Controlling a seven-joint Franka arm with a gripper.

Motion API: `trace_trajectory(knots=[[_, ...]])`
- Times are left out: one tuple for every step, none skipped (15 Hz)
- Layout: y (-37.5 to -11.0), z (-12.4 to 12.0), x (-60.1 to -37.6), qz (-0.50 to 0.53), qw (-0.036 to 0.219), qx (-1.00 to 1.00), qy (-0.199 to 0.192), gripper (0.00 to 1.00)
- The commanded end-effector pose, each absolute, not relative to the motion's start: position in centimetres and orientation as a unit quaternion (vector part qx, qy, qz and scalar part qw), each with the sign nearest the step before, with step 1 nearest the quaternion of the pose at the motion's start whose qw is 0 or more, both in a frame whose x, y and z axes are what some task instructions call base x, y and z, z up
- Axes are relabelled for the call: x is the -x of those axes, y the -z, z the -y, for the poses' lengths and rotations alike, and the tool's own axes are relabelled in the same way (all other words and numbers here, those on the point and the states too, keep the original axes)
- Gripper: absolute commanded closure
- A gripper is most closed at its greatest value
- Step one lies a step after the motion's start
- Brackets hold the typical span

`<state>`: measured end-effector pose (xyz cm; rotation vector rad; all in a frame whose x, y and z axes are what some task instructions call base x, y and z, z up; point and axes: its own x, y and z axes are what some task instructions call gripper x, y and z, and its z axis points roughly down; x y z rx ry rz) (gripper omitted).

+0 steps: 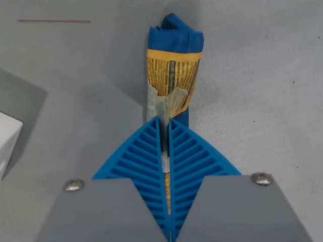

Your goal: Pick up the blue bag

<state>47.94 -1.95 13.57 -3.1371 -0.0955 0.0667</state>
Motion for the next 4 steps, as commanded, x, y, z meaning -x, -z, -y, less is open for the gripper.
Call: trace_trajectory(knots=[[-15.2,2.2,-46.6,0.040,-0.001,0.999,0.031,1.00],[-15.7,2.2,-46.3,0.040,-0.001,0.999,0.029,1.00],[-16.2,2.2,-46.0,0.040,-0.001,0.999,0.026,1.00],[-16.7,2.2,-45.9,0.040,-0.001,0.999,0.024,1.00]])
